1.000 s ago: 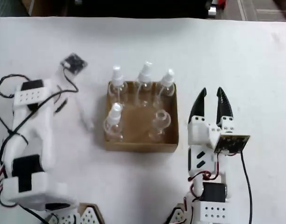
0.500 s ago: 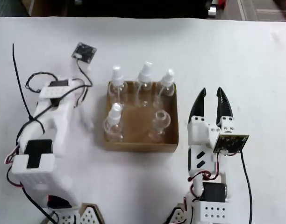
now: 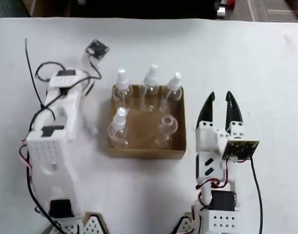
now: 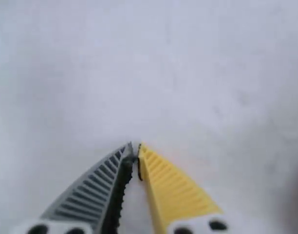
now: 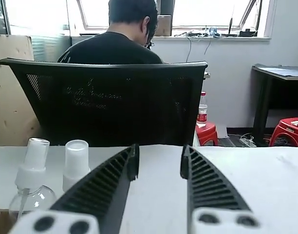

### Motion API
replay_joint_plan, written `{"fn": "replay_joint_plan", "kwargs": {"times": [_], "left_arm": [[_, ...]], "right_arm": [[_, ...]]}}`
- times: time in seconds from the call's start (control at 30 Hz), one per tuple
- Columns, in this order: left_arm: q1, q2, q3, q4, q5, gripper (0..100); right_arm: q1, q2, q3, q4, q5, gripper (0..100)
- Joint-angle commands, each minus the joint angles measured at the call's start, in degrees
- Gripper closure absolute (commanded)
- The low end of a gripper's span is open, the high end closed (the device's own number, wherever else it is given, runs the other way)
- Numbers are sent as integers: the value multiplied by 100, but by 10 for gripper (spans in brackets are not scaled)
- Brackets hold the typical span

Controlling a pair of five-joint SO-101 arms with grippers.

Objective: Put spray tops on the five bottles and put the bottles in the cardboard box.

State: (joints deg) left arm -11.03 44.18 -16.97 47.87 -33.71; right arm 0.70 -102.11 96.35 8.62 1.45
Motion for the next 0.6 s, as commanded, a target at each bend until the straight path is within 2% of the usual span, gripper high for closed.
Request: {"fn": "replay_joint_plan", "kwargs": {"times": [0.0,0.07,0.13,0.3,0.43,0.57], "left_arm": [[-418,286,-1020,1108,35,976],[-637,400,-1380,1697,0,976],[-857,444,-1670,2189,-369,976],[-1341,444,-1899,3288,-2136,976],[-1640,435,-1952,4510,-3481,976],[-1833,295,-1890,5415,-4281,976]], "right_arm": [[-57,-40,44,22,88,875],[-57,-40,44,22,88,875],[-57,-40,44,22,88,875],[-163,-40,44,31,97,875],[-171,-40,44,31,97,875],[-171,-40,44,31,97,875]]}}
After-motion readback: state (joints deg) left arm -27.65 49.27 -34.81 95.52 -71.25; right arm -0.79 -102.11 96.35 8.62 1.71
